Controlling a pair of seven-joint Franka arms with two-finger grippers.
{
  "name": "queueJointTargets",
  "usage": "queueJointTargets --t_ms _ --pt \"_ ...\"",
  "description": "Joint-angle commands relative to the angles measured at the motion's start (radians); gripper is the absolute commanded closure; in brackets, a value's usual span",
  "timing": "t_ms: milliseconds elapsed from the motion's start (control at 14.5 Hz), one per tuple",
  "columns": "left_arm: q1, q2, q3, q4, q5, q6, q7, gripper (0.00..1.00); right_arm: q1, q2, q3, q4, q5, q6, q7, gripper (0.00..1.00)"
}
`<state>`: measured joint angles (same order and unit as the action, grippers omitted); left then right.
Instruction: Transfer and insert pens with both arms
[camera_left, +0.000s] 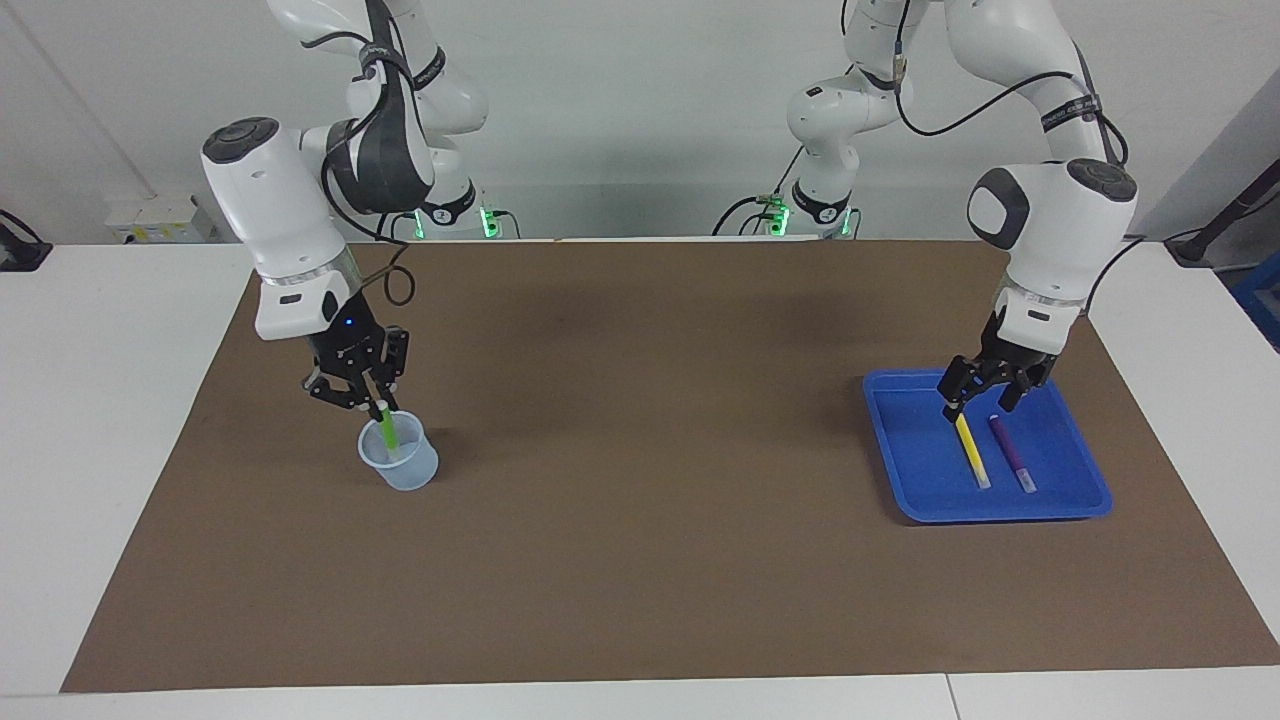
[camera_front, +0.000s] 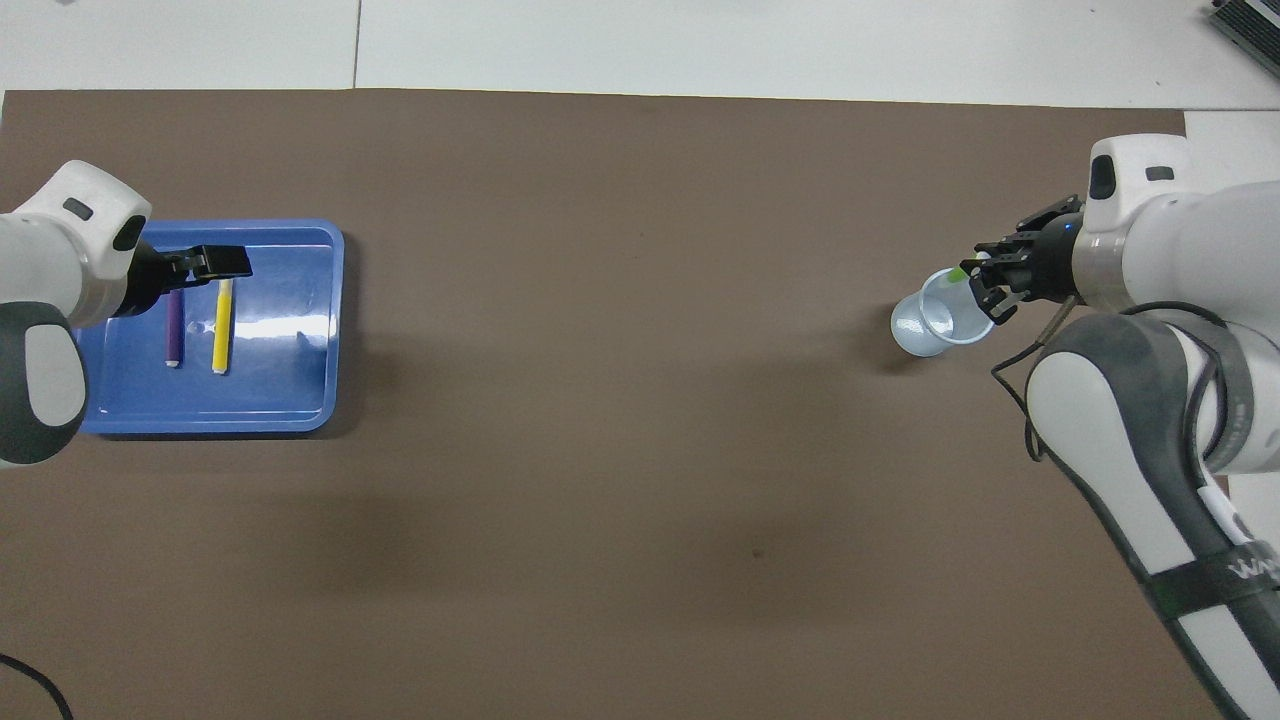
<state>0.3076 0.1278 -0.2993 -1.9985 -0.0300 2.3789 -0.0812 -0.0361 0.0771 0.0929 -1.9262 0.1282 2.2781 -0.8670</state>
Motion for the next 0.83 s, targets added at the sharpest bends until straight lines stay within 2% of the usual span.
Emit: queueJointTargets --t_ms 0,138,276,413,620,689,758 --pt "0.013 0.004 -0.009 -0.034 0.027 0.037 0.031 0.0 -0.013 -0.005 0.007 -0.046 -0.015 0.021 -0.018 1.0" --pt "0.014 0.0 -0.009 -0.057 0.027 0.051 0.043 0.0 -0.008 0.0 0.007 -0.05 -0.015 0.021 -0.027 1.0" --pt "0.037 0.035 -0.008 -0.033 0.03 0.039 0.095 0.0 -0.005 0.009 0.005 -0.059 -0.015 0.023 -0.043 1.0" --pt "0.083 0.134 -0.008 0.071 0.038 -0.037 0.13 0.0 -0.007 0.006 0.007 -0.092 -0.015 0.041 -0.046 1.0" --pt "0.087 0.254 -0.008 0.298 0.108 -0.281 0.129 0.01 -0.005 0.001 0.005 -0.106 -0.016 0.038 -0.061 0.98" --pt "0.082 0.263 -0.008 0.337 0.113 -0.309 0.126 0.01 -0.005 0.001 0.005 -0.109 -0.016 0.04 -0.064 0.81" --pt "0.08 0.271 -0.008 0.343 0.114 -0.297 0.126 0.01 -0.008 0.001 0.005 -0.109 -0.016 0.04 -0.066 0.56"
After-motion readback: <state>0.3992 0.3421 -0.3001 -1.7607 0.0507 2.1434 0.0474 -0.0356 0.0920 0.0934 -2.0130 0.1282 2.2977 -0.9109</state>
